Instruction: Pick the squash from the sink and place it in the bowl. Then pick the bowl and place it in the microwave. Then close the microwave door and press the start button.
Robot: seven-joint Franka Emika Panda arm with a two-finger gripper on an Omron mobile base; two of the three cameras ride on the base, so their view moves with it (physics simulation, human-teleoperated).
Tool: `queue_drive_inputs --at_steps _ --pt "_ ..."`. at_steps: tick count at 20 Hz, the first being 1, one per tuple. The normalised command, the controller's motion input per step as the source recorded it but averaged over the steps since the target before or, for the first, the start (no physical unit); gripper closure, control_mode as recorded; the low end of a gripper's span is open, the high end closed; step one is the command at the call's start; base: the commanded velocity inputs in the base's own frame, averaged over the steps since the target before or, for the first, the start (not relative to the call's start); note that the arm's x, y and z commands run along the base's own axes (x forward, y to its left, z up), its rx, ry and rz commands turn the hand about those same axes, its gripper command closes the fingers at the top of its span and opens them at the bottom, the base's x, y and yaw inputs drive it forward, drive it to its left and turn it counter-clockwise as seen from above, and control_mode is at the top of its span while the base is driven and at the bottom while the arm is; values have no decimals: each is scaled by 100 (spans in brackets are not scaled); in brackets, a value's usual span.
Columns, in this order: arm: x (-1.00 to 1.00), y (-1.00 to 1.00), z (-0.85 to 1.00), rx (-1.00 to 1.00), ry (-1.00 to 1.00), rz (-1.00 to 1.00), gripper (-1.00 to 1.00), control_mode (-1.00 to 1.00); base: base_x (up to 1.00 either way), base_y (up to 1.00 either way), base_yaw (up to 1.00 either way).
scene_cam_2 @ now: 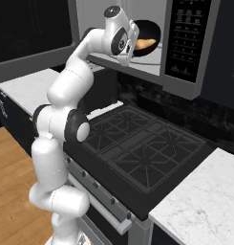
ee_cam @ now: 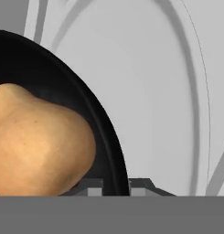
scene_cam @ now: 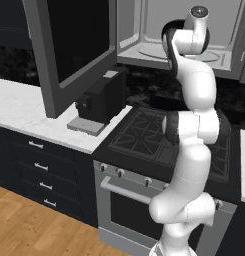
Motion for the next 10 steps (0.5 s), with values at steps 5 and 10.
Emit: queue_drive_inputs --at_steps 5,10 --pt "27 0 -38 -5 2 0 -100 -100 0 0 0" --pt "38 0 -23 -3 0 0 -100 -100 0 0 0"
